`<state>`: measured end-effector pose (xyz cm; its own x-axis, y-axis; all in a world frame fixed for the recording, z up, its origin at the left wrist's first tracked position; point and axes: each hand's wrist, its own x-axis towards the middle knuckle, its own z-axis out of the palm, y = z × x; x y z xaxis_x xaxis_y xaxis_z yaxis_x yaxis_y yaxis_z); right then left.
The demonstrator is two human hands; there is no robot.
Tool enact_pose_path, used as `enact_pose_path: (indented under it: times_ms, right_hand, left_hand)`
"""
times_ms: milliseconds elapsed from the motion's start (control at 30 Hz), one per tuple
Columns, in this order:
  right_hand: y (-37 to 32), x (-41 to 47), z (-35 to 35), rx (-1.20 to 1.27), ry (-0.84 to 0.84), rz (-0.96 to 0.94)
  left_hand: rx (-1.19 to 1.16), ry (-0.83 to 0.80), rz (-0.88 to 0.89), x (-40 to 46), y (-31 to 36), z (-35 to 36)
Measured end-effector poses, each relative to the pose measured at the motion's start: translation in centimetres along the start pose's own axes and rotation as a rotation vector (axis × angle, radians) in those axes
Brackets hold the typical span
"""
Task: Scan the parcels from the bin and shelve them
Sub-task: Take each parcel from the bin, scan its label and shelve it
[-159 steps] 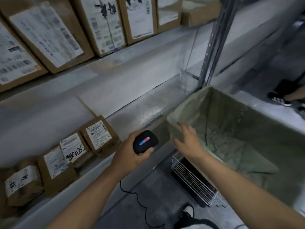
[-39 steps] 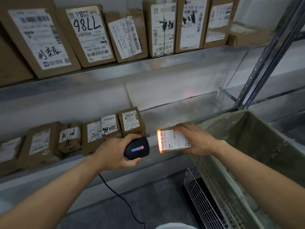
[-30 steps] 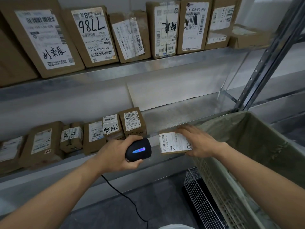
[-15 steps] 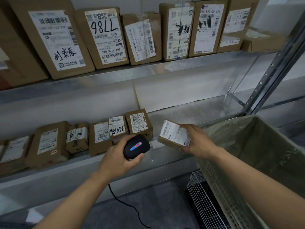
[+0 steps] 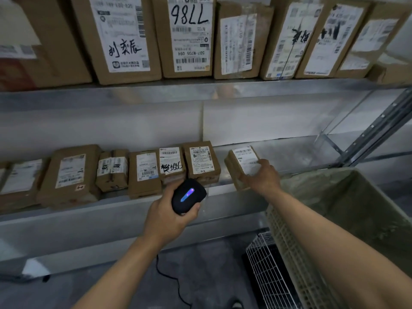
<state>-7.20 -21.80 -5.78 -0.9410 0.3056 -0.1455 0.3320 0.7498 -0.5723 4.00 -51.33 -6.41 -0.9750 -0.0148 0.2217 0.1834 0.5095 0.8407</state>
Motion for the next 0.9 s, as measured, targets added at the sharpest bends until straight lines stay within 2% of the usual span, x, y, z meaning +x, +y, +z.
enact_pose_path:
  times_ms: [333, 533, 700, 900]
  right_hand:
    - [-3.1, 3.6, 2.6, -0.05, -0.055, 0.056]
    - [-3.8, 4.9, 4.0, -0.073, -0.065, 0.065]
    - [-4.3, 5.6, 4.0, -0.022, -0.075, 0.052]
    - [-4.2, 6.1, 4.4, 0.054, -0.167, -0.002]
  left_hand:
    - [-0.007, 0.08, -0.081, 0.4, -0.4, -0.9]
    - [-0.012, 0.062, -0.132, 0.8, -0.2, -0.9]
    - [0.016, 0.021, -0.161, 1.3, 0.1, -0.5]
    - [0.049, 0.03, -0.182, 1.7, 0.7, 0.2]
